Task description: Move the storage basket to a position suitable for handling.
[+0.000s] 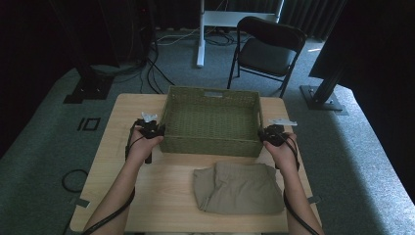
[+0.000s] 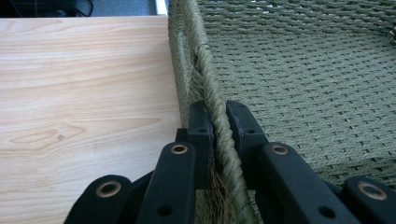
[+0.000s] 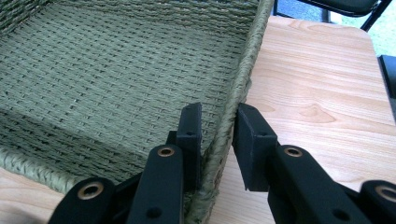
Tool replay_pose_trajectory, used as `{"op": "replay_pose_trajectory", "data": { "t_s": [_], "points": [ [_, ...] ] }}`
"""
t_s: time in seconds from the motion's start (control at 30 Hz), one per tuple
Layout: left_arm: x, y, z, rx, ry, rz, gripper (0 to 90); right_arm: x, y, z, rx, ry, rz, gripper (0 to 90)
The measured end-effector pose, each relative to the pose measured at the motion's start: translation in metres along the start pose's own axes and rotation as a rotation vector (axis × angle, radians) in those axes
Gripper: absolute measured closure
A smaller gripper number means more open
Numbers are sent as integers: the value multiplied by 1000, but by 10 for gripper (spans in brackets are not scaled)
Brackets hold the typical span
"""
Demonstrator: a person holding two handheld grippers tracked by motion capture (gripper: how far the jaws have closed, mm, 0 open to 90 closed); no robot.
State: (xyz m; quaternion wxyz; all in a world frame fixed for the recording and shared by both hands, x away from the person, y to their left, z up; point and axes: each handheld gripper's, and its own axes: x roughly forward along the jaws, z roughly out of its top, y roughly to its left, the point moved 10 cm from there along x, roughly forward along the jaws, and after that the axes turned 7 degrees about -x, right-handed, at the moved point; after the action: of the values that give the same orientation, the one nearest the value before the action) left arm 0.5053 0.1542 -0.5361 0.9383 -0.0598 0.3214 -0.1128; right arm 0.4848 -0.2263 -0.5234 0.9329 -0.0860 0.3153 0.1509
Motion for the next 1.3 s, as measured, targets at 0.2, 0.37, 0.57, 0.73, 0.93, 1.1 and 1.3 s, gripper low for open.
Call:
{"op": "replay_pose_trajectory", "data": {
  "t_s": [0.2,0.37,0.57,0.73,0.93,1.1,1.3],
  "points": [
    [2,-9,-1,7,5,-2,821,-2,-9,-3,-1,5,-7,728],
    [2,-19,-3,5,7,-8,820,-4,-18,-5,-1,10,-17,733],
    [3,-32,-5,6,9,-21,817,-7,-30,-8,9,14,-24,739],
    [4,-44,-8,17,12,-31,809,-10,-41,-12,18,16,-28,740],
    [5,-53,-10,21,20,-29,808,-14,-50,-16,21,23,-24,738],
    [5,-62,-11,36,32,-27,808,-16,-57,-18,24,27,-24,738],
    [8,-73,-12,49,37,-39,800,-20,-68,-23,30,31,-36,744]
  ]
}}
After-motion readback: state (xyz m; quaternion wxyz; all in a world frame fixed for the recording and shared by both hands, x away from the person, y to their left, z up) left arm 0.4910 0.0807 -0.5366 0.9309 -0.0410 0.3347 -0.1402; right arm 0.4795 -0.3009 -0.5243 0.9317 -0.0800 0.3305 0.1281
